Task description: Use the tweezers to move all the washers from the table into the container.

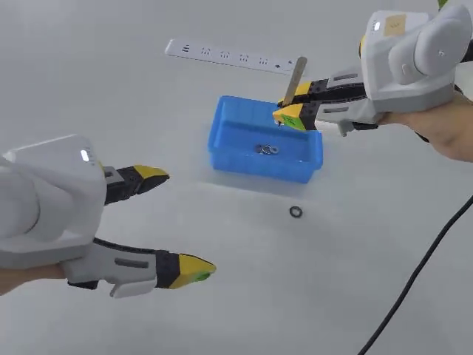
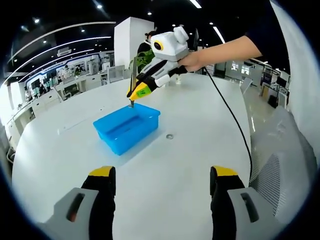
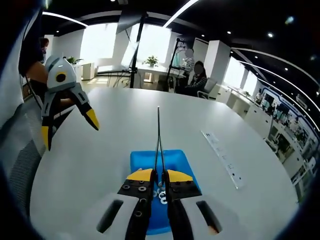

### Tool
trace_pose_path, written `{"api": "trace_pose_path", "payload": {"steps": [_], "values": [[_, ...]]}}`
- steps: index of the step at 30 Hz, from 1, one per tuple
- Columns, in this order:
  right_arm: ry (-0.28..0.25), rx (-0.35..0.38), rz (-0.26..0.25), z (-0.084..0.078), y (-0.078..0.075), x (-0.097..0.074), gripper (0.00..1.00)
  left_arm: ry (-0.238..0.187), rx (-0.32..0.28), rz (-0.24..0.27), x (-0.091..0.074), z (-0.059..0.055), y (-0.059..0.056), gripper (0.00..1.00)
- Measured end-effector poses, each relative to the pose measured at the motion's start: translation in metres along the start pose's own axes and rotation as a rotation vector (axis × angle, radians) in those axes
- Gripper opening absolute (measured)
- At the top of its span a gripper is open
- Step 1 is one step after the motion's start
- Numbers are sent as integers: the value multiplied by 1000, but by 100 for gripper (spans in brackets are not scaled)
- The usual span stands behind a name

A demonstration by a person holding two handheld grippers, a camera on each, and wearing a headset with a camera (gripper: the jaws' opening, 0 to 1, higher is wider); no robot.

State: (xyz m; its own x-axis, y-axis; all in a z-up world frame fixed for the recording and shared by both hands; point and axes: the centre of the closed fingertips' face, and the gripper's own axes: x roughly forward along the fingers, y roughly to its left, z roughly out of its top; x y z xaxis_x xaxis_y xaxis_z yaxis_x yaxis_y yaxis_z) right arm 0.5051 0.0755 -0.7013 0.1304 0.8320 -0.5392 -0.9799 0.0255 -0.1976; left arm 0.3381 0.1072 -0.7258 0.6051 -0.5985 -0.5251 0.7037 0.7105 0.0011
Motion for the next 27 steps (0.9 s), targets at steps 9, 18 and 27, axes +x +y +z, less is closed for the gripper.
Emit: {"api": "trace_pose_path", "payload": {"steps": [9, 18, 27], "values": [[36, 57, 6, -23, -5, 24, 9, 18, -8, 16, -7, -10, 4, 94], [54, 89, 6, -40, -2, 37, 9, 62, -19, 0, -7, -19, -2, 99], [59, 101, 9, -47, -1, 43, 9, 36, -62, 12, -5, -12, 1, 99]]}}
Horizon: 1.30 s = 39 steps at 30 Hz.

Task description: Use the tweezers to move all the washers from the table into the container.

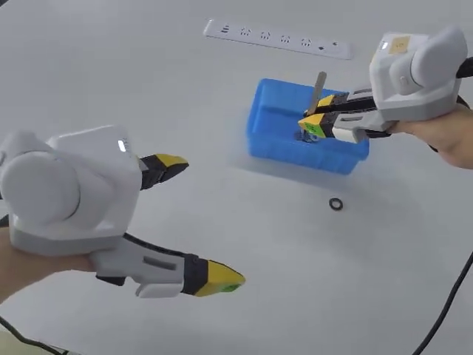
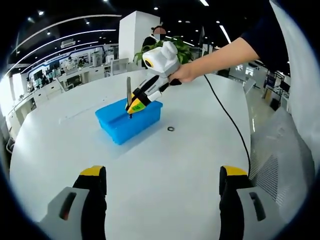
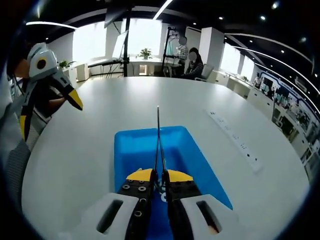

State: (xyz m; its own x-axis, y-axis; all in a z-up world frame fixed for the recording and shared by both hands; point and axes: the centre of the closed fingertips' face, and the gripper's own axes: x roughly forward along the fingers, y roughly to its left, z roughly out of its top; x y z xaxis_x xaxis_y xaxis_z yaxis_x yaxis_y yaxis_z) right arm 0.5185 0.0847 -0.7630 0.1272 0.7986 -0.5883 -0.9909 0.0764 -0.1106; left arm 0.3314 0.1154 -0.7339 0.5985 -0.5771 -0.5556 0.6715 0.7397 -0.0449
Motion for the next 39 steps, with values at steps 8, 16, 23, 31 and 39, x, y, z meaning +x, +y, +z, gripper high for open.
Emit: {"api": "trace_pose_path", "payload": {"steps": [8, 16, 23, 31, 39], "values": [[3, 20, -11, -2, 0, -1, 10, 16, 3, 1, -2, -4, -1, 99], [19, 4, -20, -7, 4, 0, 10, 7, 7, -2, -3, 0, 0, 99], [11, 21, -18, -6, 3, -1, 11, -2, 10, 1, -5, 3, 4, 99], [-7, -42, -22, 6, 5, -9, 11, -29, 35, 6, 3, 22, 16, 99], [-35, -65, -25, 16, 7, -18, 11, -103, 97, 45, 21, 76, 56, 98]]}}
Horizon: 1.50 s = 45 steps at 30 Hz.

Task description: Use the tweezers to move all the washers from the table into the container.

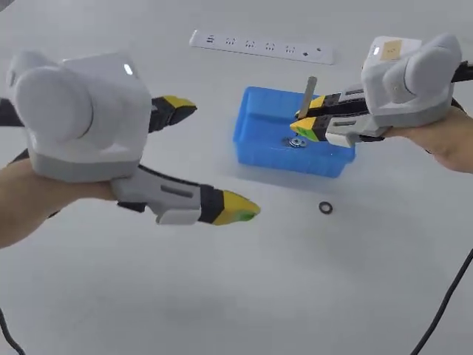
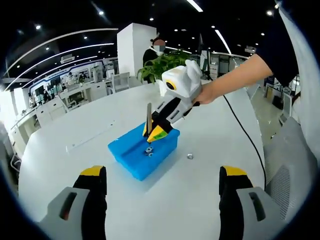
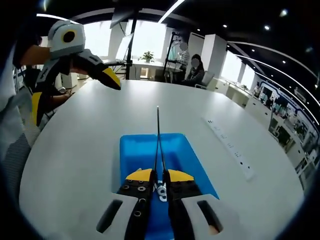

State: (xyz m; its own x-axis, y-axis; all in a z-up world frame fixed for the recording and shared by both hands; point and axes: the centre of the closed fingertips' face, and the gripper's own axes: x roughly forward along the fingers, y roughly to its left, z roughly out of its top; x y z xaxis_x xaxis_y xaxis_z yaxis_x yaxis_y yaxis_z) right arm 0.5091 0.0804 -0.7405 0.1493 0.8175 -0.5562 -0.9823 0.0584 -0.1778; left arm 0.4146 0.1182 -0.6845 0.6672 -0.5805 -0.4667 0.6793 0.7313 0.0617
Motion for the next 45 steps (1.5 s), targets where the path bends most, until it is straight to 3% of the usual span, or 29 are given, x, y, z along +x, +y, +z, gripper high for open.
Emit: {"api": "trace_pose_path", "payload": {"steps": [2, 6, 10, 12, 14, 18, 22, 27, 35, 45], "values": [[-9, -9, -6, 4, -1, -1, 11, -44, 16, 13, 9, 18, 13, 98], [-27, -27, -8, 13, -1, -1, 11, -77, 54, 4, 27, 41, 29, 88], [-36, -36, -2, 17, 0, -1, 11, -76, 105, -25, 49, 54, 35, 86], [-44, -31, 3, 19, 0, -1, 10, -60, 140, -35, 59, 56, 39, 81], [-43, -31, 5, 19, 0, -1, 10, -80, 152, -65, 68, 63, 37, 75], [-37, -27, 17, 16, 2, -3, 10, -65, 181, -123, 79, 67, 31, 58], [-30, -30, 27, 13, 4, -4, 9, -41, 233, -155, 85, 66, 25, 50], [-24, -39, 29, 13, 5, -4, 10, -15, 269, -198, 90, 64, 15, 28], [-29, -46, 40, 16, 7, -5, 9, 28, 352, -258, 89, 62, 4, 16], [-23, -56, 75, 15, 15, -6, 9, 56, 377, -316, 84, 60, -2, 9]]}}
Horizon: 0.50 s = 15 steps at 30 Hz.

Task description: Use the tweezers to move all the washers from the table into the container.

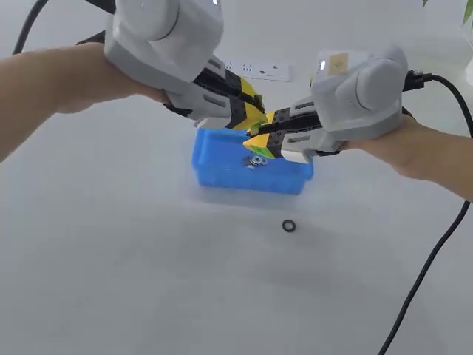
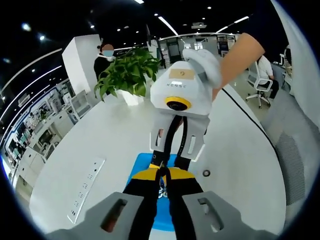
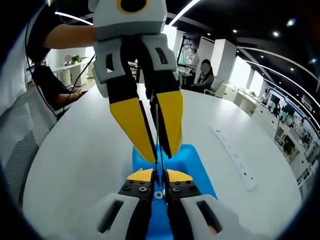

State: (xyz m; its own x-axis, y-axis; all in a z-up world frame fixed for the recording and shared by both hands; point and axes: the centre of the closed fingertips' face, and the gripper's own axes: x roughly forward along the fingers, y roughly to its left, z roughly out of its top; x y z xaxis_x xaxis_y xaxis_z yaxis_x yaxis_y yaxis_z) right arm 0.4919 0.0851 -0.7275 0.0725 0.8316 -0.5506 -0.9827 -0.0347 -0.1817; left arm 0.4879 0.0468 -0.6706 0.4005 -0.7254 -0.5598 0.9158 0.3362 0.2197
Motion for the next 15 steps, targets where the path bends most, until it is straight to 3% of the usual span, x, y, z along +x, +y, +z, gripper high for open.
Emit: {"api": "trace_pose_path", "payload": {"steps": [5, 10, 15], "values": [[10, -13, 10, -2, 2, -1, 9, 9, 42, -11, 1, -1, -5, 8], [2, -10, 4, 0, -1, -3, 9, 4, 78, 12, 0, 3, -3, 7], [-3, -20, 0, 3, -1, -5, 9, -7, 41, 20, -6, 3, 0, 6]]}}
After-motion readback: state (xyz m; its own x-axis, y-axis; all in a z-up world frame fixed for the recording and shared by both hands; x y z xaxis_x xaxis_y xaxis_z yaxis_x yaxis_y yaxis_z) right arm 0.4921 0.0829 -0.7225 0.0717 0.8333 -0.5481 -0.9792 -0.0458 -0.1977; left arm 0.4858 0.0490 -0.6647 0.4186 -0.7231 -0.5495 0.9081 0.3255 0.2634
